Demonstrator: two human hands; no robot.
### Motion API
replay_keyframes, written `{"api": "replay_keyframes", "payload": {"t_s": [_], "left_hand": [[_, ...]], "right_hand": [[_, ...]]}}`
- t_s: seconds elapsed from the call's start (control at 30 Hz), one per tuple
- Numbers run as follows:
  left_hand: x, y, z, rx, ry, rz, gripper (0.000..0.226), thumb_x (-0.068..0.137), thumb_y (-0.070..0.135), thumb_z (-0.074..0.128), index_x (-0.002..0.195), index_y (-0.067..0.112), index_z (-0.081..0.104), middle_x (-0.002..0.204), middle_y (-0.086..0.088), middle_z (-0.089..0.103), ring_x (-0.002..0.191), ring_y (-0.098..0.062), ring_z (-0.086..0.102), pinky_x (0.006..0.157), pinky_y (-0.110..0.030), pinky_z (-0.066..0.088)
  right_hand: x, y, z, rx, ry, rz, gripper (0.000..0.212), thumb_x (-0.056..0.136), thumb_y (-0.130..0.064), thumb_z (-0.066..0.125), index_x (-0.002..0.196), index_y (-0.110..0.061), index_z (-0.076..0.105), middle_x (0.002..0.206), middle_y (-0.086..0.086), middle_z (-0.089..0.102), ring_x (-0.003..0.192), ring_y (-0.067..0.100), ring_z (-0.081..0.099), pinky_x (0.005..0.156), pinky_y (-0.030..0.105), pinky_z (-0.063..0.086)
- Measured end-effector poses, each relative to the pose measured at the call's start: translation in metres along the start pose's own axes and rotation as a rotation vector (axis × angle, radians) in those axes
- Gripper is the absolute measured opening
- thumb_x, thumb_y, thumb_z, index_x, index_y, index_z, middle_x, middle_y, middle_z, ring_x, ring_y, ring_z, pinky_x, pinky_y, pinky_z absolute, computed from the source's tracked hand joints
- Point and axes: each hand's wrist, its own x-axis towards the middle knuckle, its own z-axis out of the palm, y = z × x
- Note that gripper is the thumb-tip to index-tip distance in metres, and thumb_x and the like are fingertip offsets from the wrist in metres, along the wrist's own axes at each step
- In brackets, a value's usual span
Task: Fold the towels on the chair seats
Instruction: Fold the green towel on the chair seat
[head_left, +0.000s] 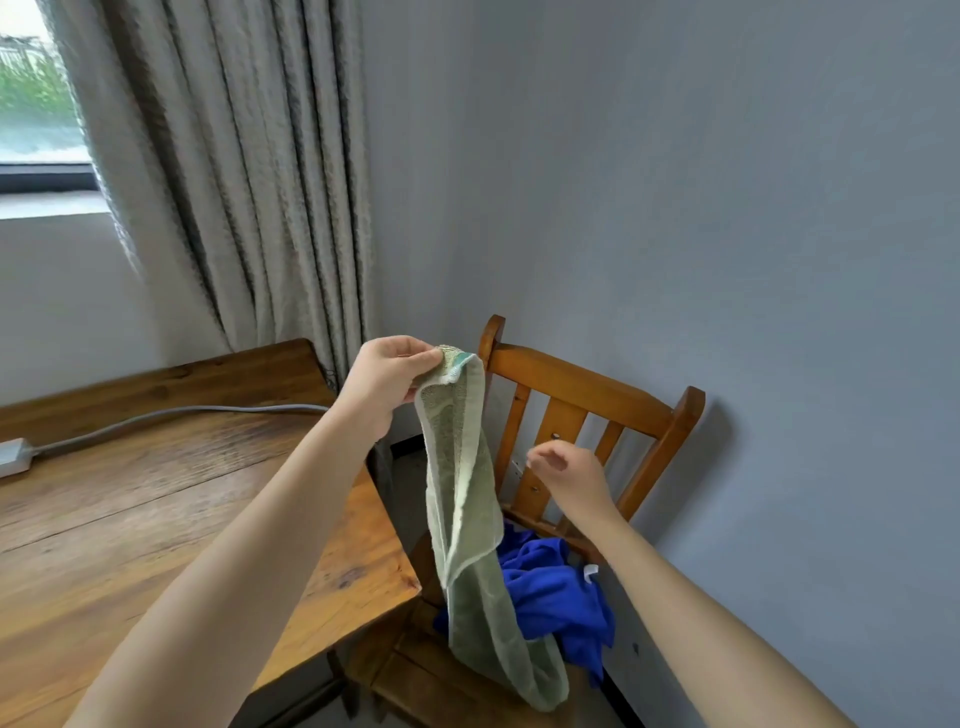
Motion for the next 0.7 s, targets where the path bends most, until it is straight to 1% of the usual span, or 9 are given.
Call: {"api": "replay_keyframes", "payload": {"t_s": [0.07,0.13,0.2,0.3,0.37,0.47,0.53,0.6,0.7], "left_hand": [[-0.002,-0.002,0.009,0.012,-0.026,-0.013,0.014,0.087,0.008,0.062,0.073,0.008,0.062,0.063,-0.002,0.061,0.044,0.000,0.056,0.049,-0.015,0.049],[-0.004,-0.003,0.018,0.011,-0.055,-0.013,0.014,0.087,0.008,0.062,0.073,0.008,0.061,0.066,-0.005,0.061,0.046,-0.001,0.057,0.048,-0.014,0.050],[-0.003,-0.002,0.021,0.015,-0.070,-0.008,0.014,0.087,0.009,0.062,0.073,0.008,0.062,0.068,-0.005,0.062,0.052,-0.005,0.058,0.050,-0.015,0.051],[0.001,0.000,0.014,0.013,-0.069,-0.003,0.015,0.087,0.010,0.062,0.073,0.010,0.062,0.069,-0.004,0.063,0.059,-0.010,0.058,0.054,-0.018,0.052],[0.005,-0.003,0.005,0.055,-0.055,0.022,0.016,0.087,0.009,0.062,0.072,0.011,0.061,0.068,-0.004,0.062,0.057,-0.008,0.057,0.054,-0.018,0.049],[0.008,-0.015,-0.009,0.230,-0.106,0.117,0.017,0.086,0.005,0.062,0.071,0.013,0.061,0.065,0.000,0.061,0.052,-0.003,0.056,0.046,-0.010,0.042],[0.008,-0.022,-0.013,0.329,-0.227,0.126,0.018,0.087,0.003,0.059,0.075,0.016,0.059,0.070,-0.003,0.063,0.060,-0.011,0.057,0.052,-0.013,0.045],[0.006,-0.025,-0.011,0.363,-0.308,0.127,0.023,0.091,0.000,0.052,0.080,0.019,0.057,0.071,-0.005,0.063,0.057,-0.013,0.057,0.053,-0.019,0.045],[0.000,-0.019,-0.001,0.238,-0.364,0.146,0.035,0.095,-0.004,0.037,0.075,0.013,0.060,0.066,-0.005,0.061,0.056,-0.014,0.056,0.047,-0.016,0.045]], "right_hand": [[-0.009,-0.022,0.011,0.081,-0.135,-0.047,0.030,0.087,-0.034,0.060,0.109,-0.014,0.058,0.094,-0.010,0.059,0.085,0.004,0.056,0.071,0.009,0.041],[-0.015,-0.036,0.029,0.064,-0.200,-0.086,0.037,0.083,-0.037,0.065,0.110,-0.014,0.053,0.092,-0.010,0.059,0.082,0.003,0.057,0.071,0.012,0.046],[-0.014,-0.038,0.041,0.007,-0.143,-0.089,0.031,0.084,-0.031,0.065,0.105,-0.010,0.056,0.091,-0.004,0.064,0.080,0.008,0.058,0.072,0.019,0.050],[-0.013,-0.028,0.033,0.144,-0.048,0.079,0.018,0.086,-0.018,0.061,0.095,-0.002,0.062,0.092,0.012,0.067,0.085,0.022,0.062,0.077,0.034,0.052],[-0.015,-0.020,0.013,0.208,-0.010,0.179,0.006,0.086,-0.015,0.060,0.084,-0.009,0.059,0.086,0.008,0.063,0.083,0.022,0.059,0.067,0.025,0.048],[-0.013,-0.014,-0.029,0.237,0.125,0.200,0.013,0.086,-0.012,0.061,0.077,-0.018,0.055,0.081,0.000,0.060,0.079,0.017,0.057,0.062,0.021,0.042],[-0.008,-0.017,-0.059,0.241,0.187,0.142,0.017,0.085,-0.008,0.063,0.074,-0.020,0.056,0.078,0.000,0.061,0.078,0.018,0.058,0.067,0.023,0.046],[-0.003,-0.028,-0.080,0.189,0.163,0.058,0.020,0.084,-0.007,0.065,0.072,-0.021,0.056,0.070,-0.005,0.062,0.070,0.010,0.058,0.068,0.020,0.046],[-0.001,-0.051,-0.104,0.019,0.101,-0.103,0.020,0.083,-0.009,0.066,0.071,-0.021,0.056,0.057,-0.011,0.056,0.048,-0.006,0.050,0.054,0.008,0.038]]}}
